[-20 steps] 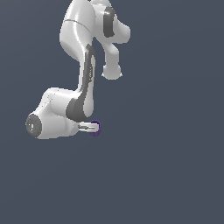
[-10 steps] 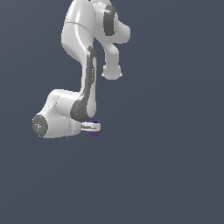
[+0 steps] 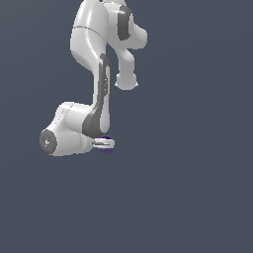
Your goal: Pick up the object and move it to a goal position.
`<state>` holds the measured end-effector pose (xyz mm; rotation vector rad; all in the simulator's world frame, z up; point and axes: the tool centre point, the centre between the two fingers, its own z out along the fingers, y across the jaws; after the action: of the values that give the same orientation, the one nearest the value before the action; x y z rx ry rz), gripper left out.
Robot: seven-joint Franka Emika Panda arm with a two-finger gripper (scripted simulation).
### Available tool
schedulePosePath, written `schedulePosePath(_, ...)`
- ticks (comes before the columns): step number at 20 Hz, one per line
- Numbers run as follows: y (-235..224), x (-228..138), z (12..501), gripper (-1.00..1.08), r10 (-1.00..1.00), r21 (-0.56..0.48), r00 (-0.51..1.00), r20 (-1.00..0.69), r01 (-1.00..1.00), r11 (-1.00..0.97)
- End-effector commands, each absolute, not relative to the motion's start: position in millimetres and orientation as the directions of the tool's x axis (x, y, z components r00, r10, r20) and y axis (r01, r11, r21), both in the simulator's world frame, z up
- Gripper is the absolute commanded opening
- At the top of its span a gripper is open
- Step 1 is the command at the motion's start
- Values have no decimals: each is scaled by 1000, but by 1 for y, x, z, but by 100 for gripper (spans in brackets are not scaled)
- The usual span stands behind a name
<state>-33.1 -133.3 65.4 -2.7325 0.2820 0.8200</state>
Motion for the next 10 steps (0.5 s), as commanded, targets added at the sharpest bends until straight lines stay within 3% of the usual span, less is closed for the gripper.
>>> schedulePosePath(1,-134,-33,65,-100,-107,-203,820,-562,-262,-943)
schedulePosePath(10,-134,-34,69,-100,-107,-203,820,-562,-262,-943)
